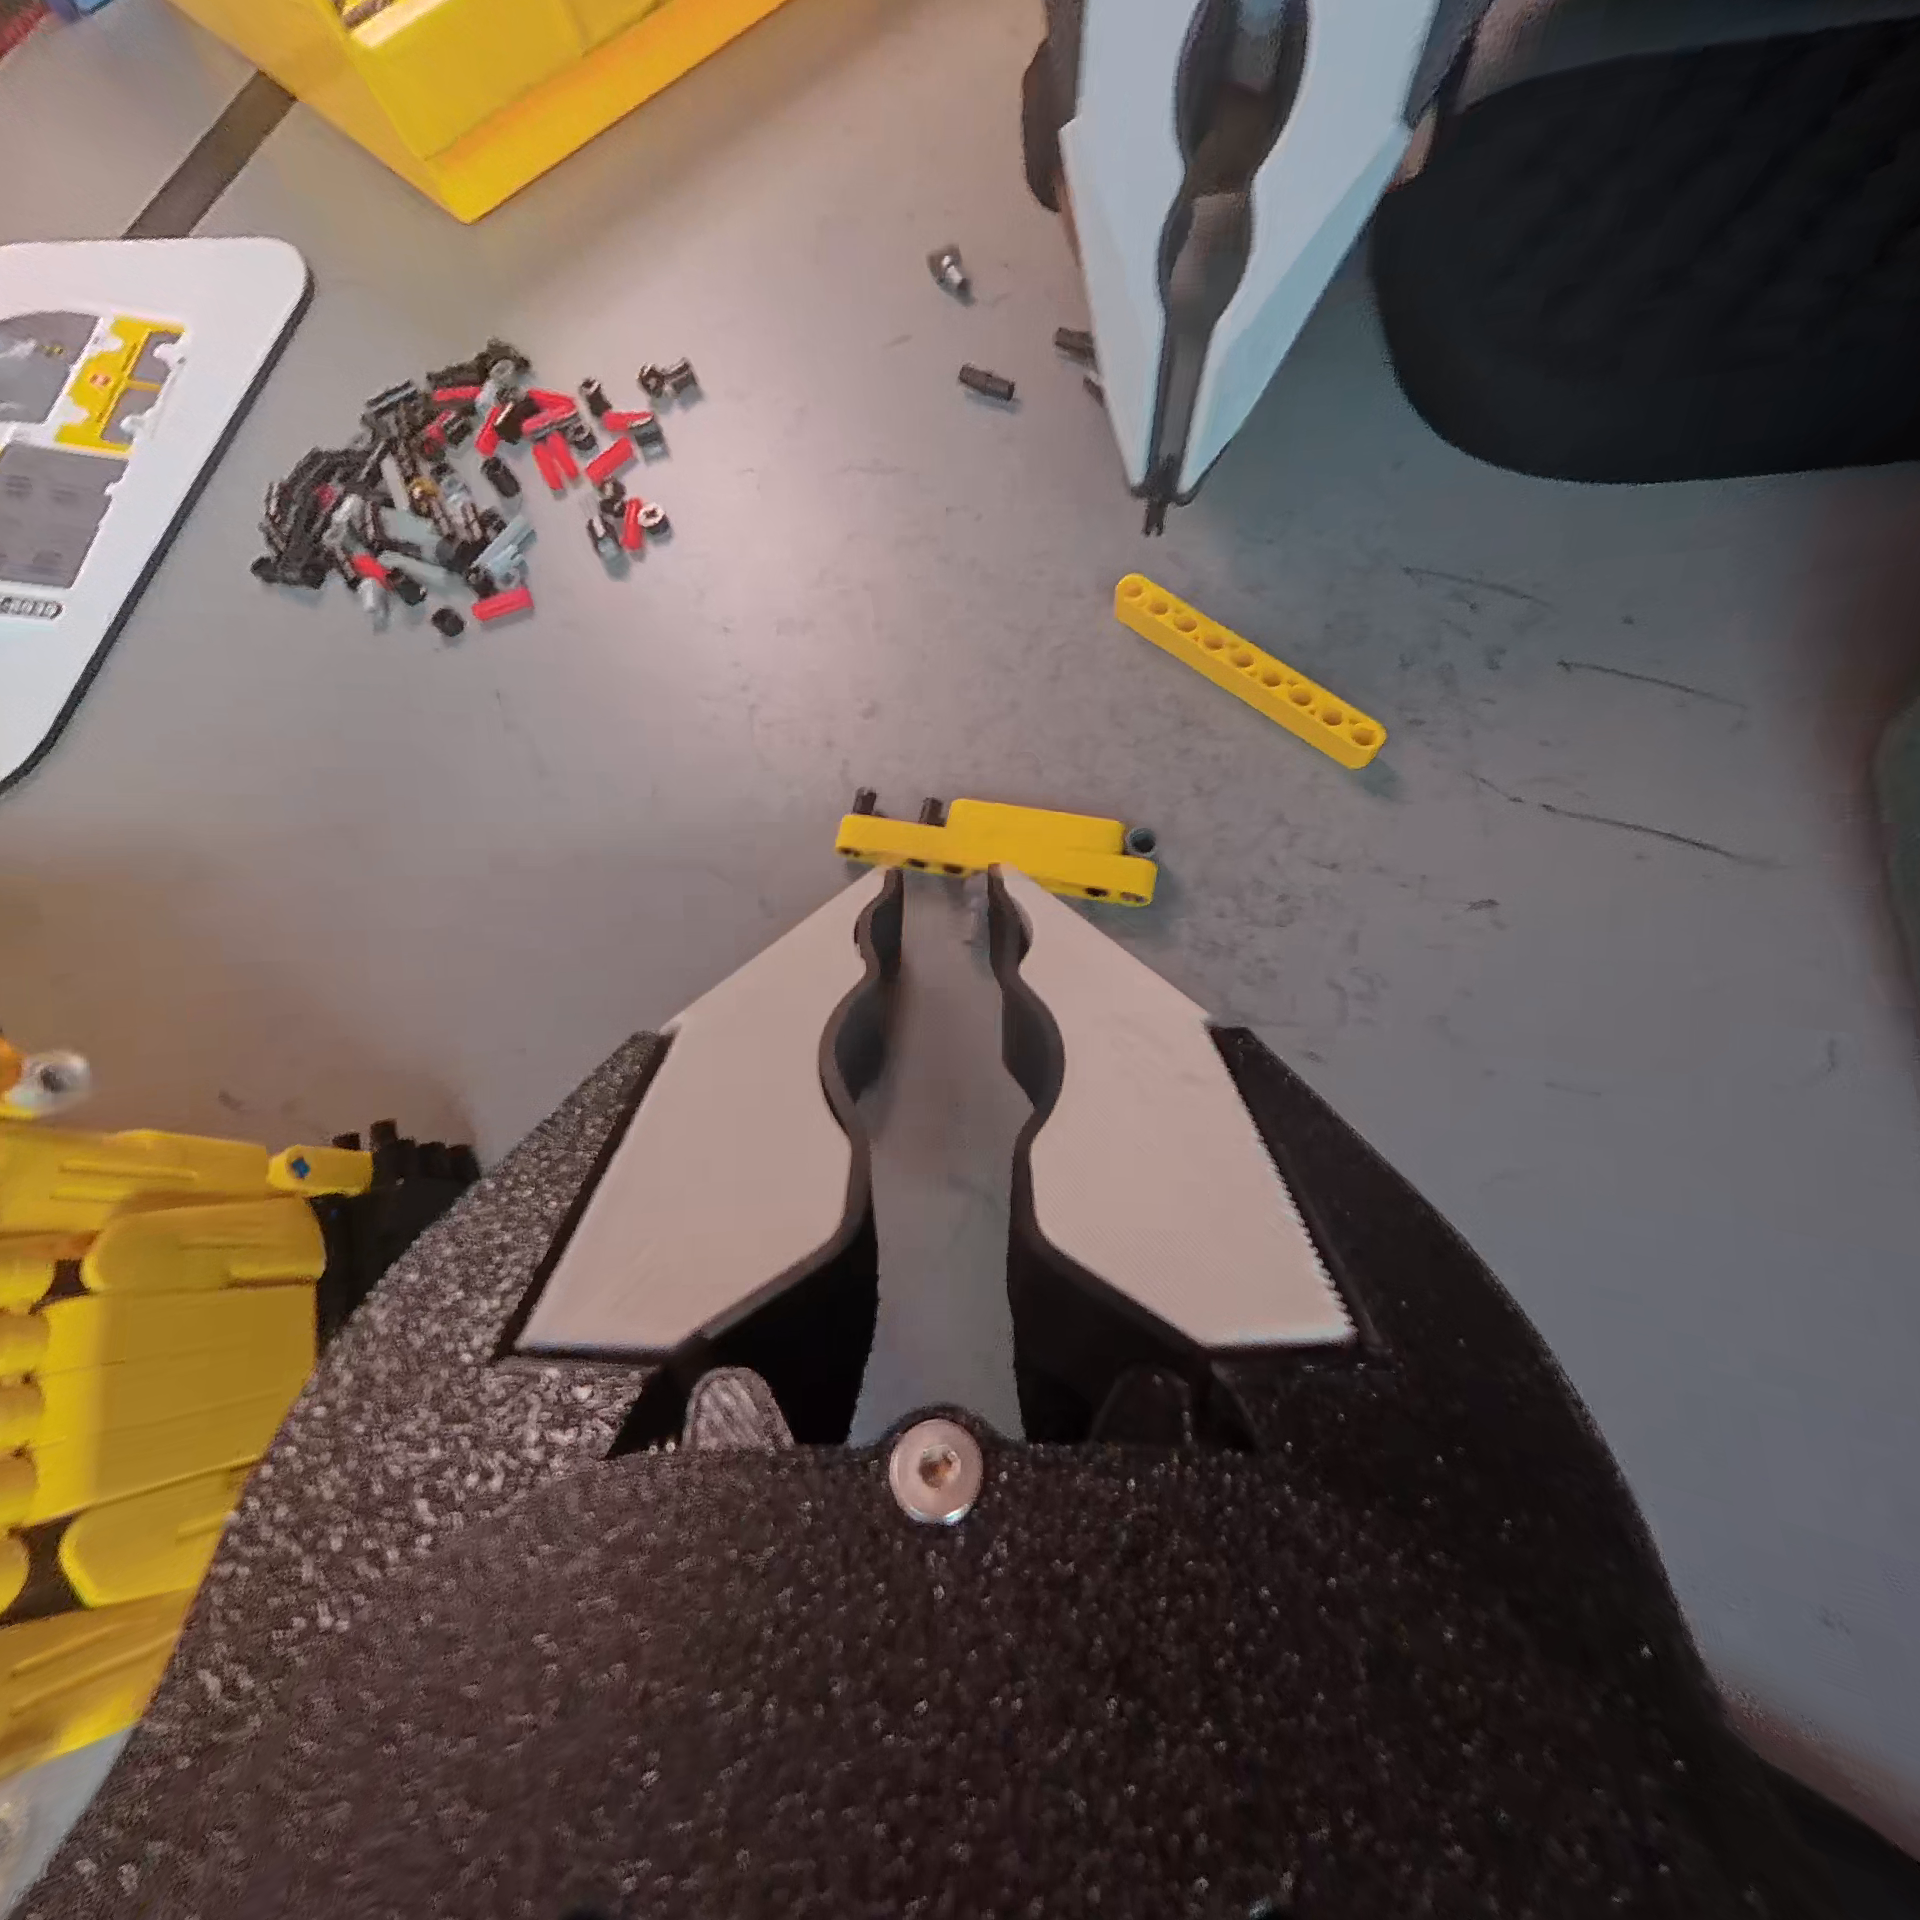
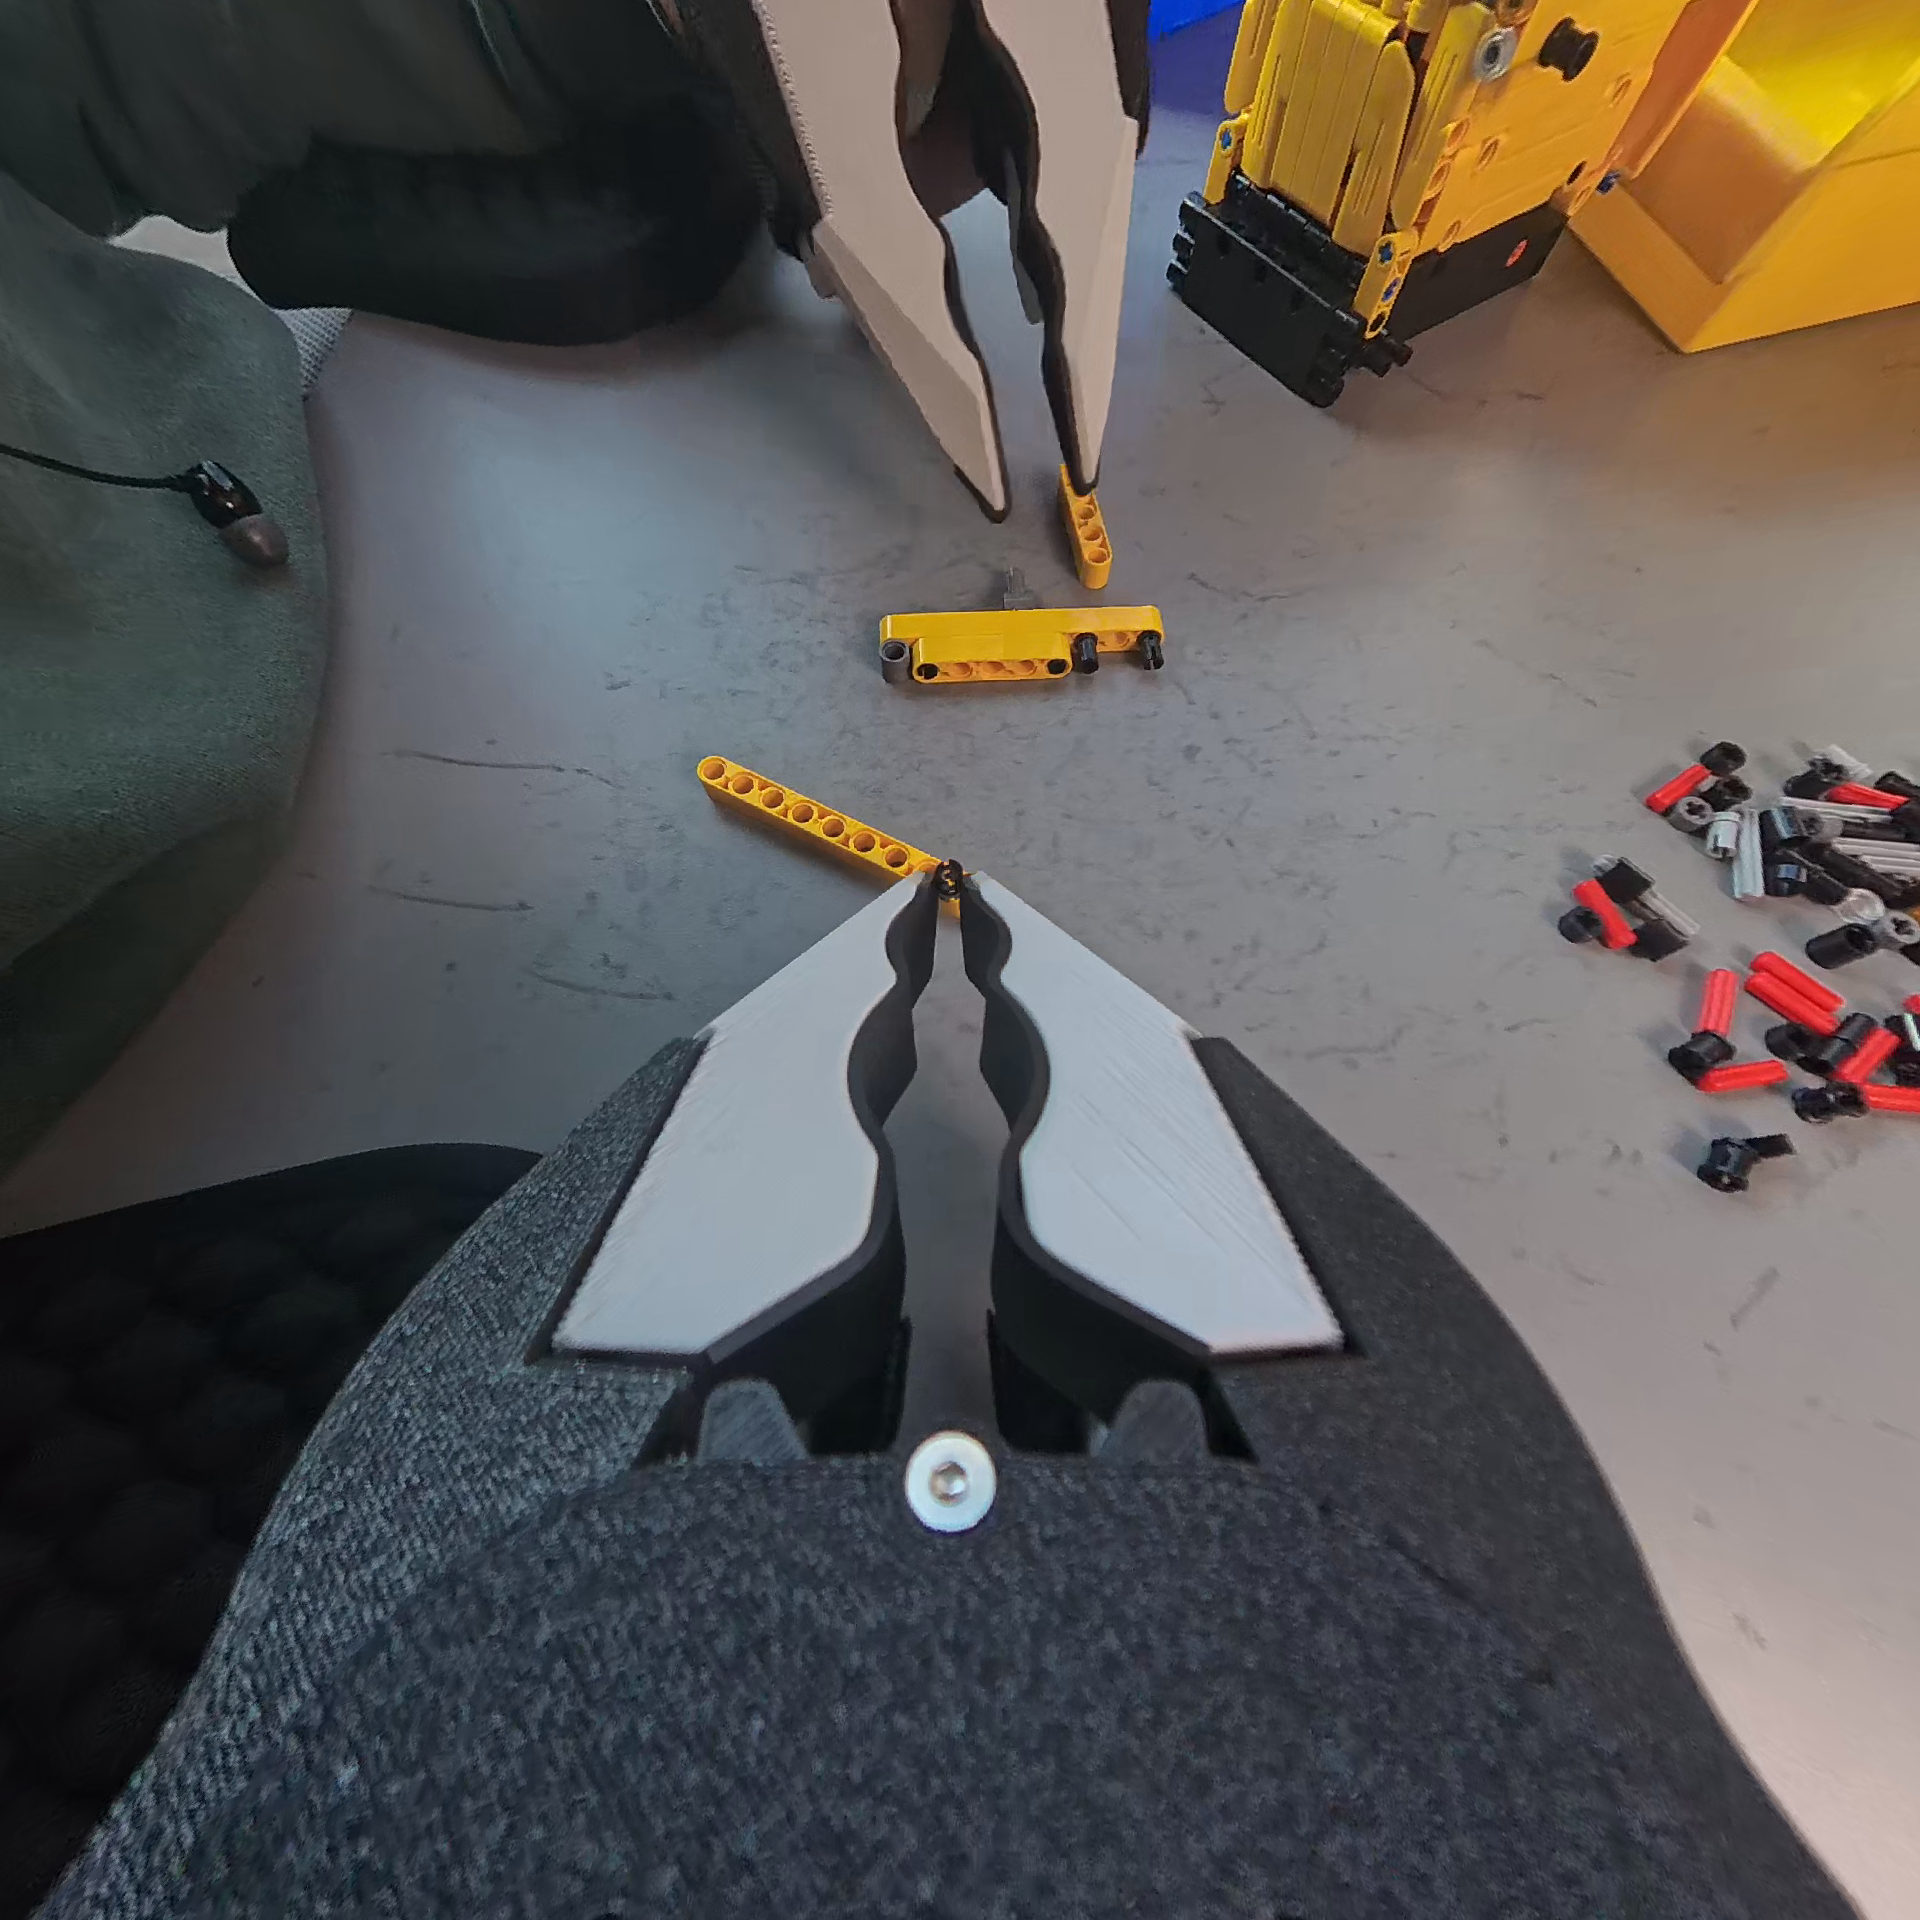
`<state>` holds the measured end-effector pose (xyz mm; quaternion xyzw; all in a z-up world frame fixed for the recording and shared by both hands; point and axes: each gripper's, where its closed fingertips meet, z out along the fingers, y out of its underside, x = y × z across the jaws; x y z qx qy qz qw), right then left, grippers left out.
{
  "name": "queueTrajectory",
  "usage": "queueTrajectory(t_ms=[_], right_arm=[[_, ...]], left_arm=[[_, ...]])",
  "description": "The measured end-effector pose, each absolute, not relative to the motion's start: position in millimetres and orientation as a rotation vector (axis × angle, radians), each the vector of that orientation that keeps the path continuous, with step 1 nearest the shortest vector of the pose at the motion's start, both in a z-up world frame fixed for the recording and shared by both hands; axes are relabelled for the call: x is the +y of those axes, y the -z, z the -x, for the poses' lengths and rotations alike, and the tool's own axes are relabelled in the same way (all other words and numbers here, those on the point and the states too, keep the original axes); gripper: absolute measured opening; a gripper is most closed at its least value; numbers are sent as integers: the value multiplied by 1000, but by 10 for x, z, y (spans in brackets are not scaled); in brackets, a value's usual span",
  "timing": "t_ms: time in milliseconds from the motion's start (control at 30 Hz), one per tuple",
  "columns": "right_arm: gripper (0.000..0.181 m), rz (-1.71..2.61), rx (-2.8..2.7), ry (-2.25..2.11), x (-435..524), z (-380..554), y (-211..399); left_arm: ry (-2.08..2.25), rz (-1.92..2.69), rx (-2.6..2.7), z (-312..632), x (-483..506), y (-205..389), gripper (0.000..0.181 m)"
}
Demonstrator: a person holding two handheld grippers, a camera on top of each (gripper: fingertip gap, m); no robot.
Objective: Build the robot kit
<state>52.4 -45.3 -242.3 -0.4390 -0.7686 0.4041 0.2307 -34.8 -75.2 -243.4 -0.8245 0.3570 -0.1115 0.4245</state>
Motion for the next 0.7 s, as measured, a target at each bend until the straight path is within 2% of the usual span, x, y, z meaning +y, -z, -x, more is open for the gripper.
queueTrajectory(t_ms=[233, 433, 700], right_arm=[[4, 1203, -2167, -1038, -452, -448, 2484], [4, 1176, -2260, -919, -449, -441, 2539], [4, 1150, -2374, -854, -464, -477, 2556]], left_arm=[[425, 2036, 1028, -276, -895, 2461, 18], [546, 2169, 920, -558, -899, 2632, 34], [403, 2196, 920, -501, -814, 2681, 16]])
